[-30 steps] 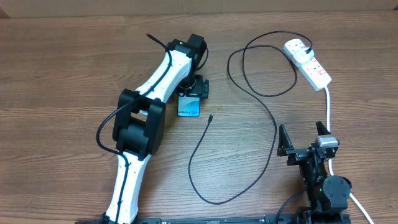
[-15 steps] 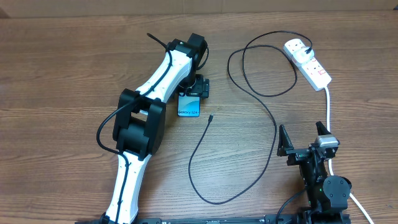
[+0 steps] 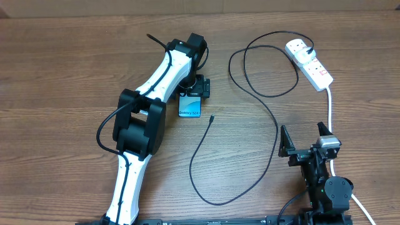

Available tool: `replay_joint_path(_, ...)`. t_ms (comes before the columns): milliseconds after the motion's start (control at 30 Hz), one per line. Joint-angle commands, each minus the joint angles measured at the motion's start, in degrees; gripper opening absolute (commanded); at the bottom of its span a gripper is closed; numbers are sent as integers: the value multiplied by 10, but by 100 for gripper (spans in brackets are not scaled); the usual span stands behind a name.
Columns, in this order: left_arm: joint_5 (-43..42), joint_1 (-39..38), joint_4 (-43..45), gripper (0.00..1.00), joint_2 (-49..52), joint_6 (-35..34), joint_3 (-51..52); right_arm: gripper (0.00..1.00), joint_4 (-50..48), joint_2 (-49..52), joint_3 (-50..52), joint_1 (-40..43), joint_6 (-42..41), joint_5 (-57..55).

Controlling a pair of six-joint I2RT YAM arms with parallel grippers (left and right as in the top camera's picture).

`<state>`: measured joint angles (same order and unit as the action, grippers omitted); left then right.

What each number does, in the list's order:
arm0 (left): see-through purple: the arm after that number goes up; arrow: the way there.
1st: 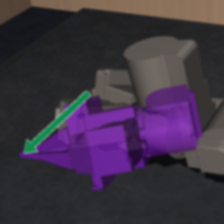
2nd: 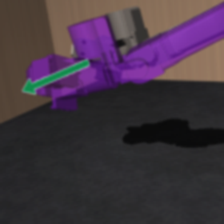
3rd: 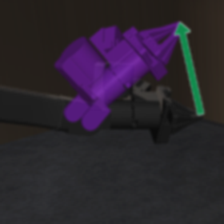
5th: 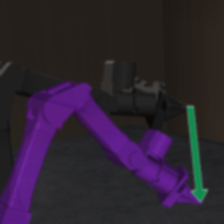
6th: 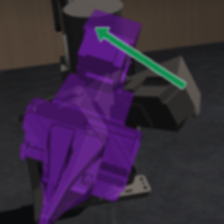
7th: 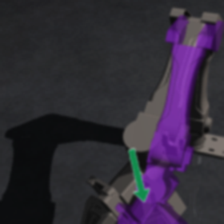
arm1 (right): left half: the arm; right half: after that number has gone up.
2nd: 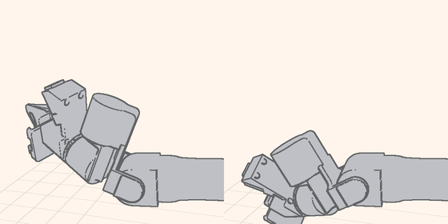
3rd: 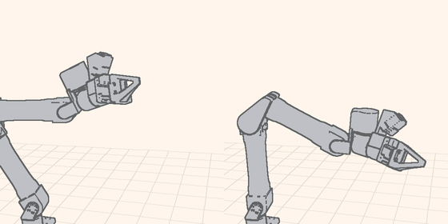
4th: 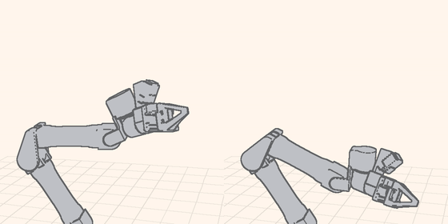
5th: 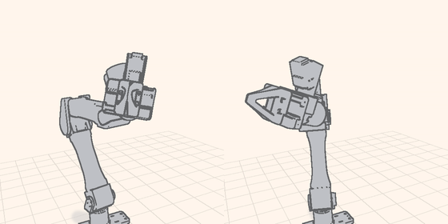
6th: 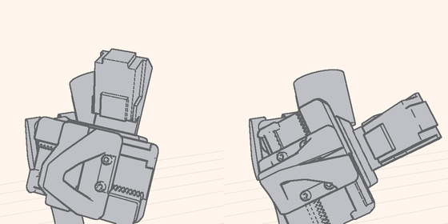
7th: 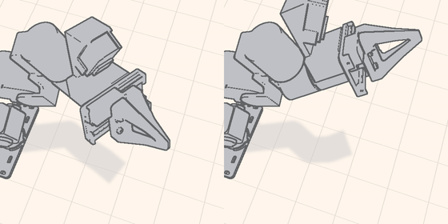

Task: Plug charger to phone and switch on socket
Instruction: 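Lower the left gripper onto the phone and align with its edges, then close the left gripper on the phone's long sides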

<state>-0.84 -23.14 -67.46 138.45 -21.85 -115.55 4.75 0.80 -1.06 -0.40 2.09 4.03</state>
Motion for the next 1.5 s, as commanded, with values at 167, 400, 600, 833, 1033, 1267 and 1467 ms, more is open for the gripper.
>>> replay_joint_path(167, -7, 11, 2, 99, 18, 11, -7, 100, -1, -6, 6, 1, -3, -5)
replay_joint_path(400, -22, 12, 3, 100, 18, 11, -7, 100, -1, -6, 6, 1, -3, -5)
replay_joint_path(600, -24, 14, 2, 100, 19, 11, -7, 100, -1, -6, 6, 1, -3, -5)
replay_joint_path(833, -19, 14, 3, 98, 19, 11, 7, 100, -1, -6, 6, 1, -3, -5)
replay_joint_path(1033, -19, 14, 7, 96, 19, 11, 20, 100, -1, -6, 6, 1, -3, -5)
replay_joint_path(1267, -20, 14, 14, 89, 19, 10, 29, 100, -1, -6, 6, 1, -3, -5)
replay_joint_path(1467, -20, 14, 15, 87, 19, 8, 29, 100, -1, -6, 6, 1, -3, -5)
